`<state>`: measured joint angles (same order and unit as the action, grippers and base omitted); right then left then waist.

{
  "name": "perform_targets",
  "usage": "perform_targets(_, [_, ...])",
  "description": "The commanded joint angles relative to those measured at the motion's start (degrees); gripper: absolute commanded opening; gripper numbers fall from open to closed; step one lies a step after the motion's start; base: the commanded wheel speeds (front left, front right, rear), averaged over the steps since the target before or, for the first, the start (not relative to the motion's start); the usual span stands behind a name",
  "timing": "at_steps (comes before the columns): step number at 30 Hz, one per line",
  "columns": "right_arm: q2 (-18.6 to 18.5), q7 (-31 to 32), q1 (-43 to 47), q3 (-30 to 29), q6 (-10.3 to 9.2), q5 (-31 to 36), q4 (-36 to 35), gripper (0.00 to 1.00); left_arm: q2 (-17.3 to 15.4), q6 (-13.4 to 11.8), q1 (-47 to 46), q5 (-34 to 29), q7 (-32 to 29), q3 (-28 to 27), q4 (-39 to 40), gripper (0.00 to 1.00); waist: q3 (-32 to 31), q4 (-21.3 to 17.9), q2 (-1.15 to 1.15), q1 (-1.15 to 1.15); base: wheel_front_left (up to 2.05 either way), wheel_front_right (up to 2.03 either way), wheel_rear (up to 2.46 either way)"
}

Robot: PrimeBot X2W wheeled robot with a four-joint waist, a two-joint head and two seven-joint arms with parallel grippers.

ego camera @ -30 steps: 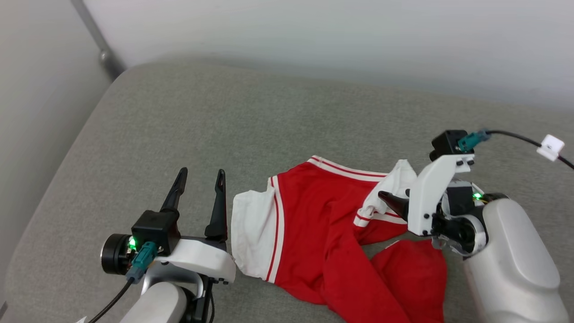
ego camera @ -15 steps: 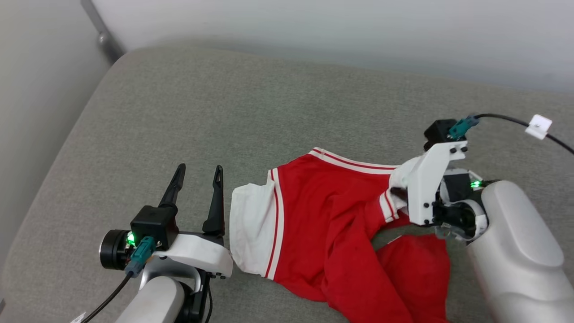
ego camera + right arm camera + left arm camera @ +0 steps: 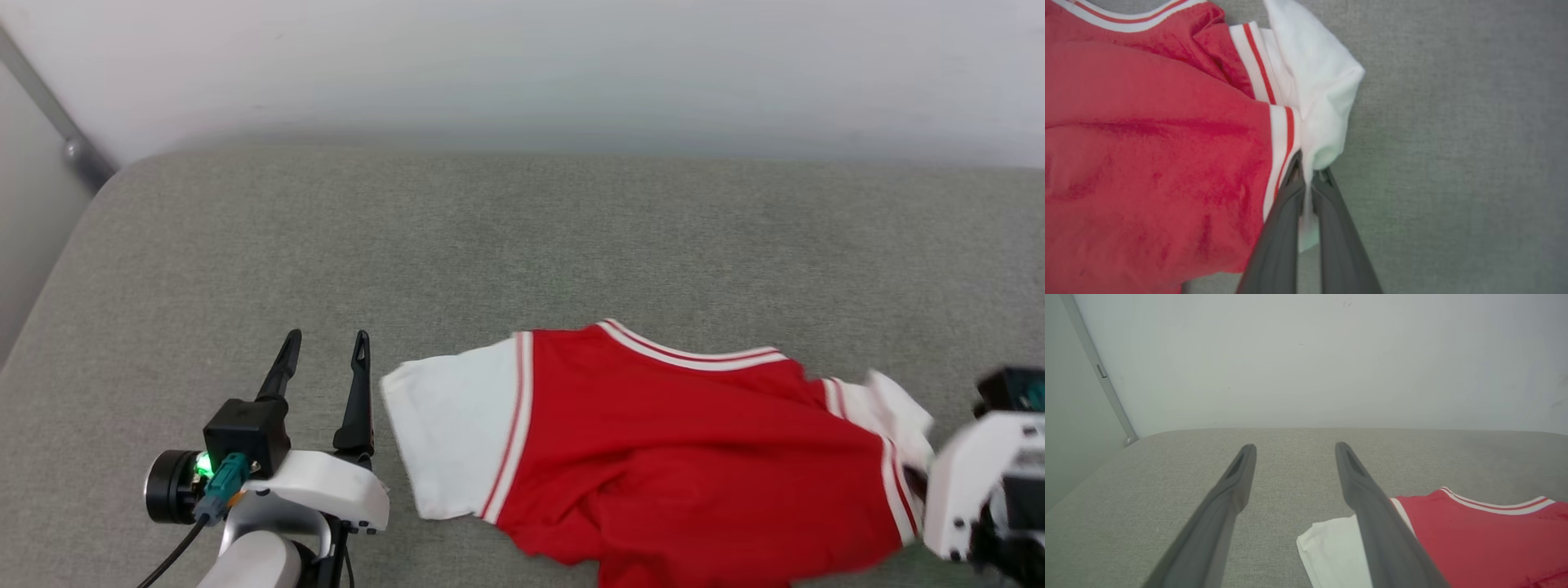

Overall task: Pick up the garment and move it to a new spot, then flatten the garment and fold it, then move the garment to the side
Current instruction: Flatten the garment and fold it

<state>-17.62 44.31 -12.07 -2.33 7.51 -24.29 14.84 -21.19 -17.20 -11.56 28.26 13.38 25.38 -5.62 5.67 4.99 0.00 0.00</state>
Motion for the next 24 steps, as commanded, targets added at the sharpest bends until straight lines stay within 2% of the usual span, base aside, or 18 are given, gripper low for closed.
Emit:
perform_targets(1, [1.3, 0.0, 3.7, -2.9, -0.04, 1.0, -1.2, 0.00, -0.5, -0.1, 0.8, 0.3, -0.2, -0.3, 0.2, 1.00, -0.3, -0.8, 0.00, 0.00, 0.00, 0.00, 0.00])
perform_targets(3, [2.9, 0.1, 7.7, -5.2, -0.04, 2.6, -2.6, 0.00, -1.0, -0.3, 1.1, 0.5, -0.5, -0.5, 0.3, 1.00, -0.6, -1.4, 0.00, 0.00, 0.00, 0.00, 0.00])
perform_targets(4, [3.8, -0.8, 9.1, -6.3, -0.04, 3.2, -3.2, 0.27, -1.1, -0.4, 1.4, 0.6, -0.8, -0.5, 0.3, 1.00, -0.8, -1.7, 0.00, 0.00, 0.00, 0.00, 0.00])
perform_targets(5, [4.8, -1.7, 10.3, -7.1, -0.04, 3.7, -3.7, 1.00, -1.3, -0.5, 1.7, 0.7, -1.0, -0.6, 0.3, 1.00, -0.9, -1.9, 0.00, 0.00, 0.00, 0.00, 0.00])
perform_targets(8, [7.3, -6.3, 12.5, -9.0, -0.03, 4.7, -4.8, 1.00, -1.5, -0.9, 2.4, 1.1, -1.4, -0.8, 0.5, 1.00, -1.8, -2.7, 0.00, 0.00, 0.00, 0.00, 0.00])
perform_targets(10, [9.1, -12.7, 13.0, -11.0, -0.04, 5.7, -6.5, 1.00, -2.0, -1.2, 3.5, 1.4, -1.7, -1.0, 0.6, 1.00, -3.0, -3.2, 0.00, 0.00, 0.00, 0.00, 0.00])
perform_targets(14, [10.2, -23.3, 13.8, -14.2, -0.03, 9.1, -11.8, 1.00, -3.1, -1.6, 4.9, 2.1, -2.6, -1.4, 1.2, 1.00, -5.3, -4.0, 0.00, 0.00, 0.00, 0.00, 0.00])
perform_targets(19, [10.2, -31.0, 14.8, -12.6, -0.04, 11.8, -16.2, 1.00, -4.6, -2.3, 5.9, 2.3, -3.5, -2.2, 2.2, 1.00, -6.1, -5.1, 0.00, 0.00, 0.00, 0.00, 0.00])
perform_targets(24, [10.1, -35.4, 15.9, -8.7, -0.04, 13.3, -19.1, 1.00, -6.2, -1.7, 5.4, 2.9, -6.1, -2.2, 2.5, 1.00, -6.2, -6.4, 0.00, 0.00, 0.00, 0.00, 0.00])
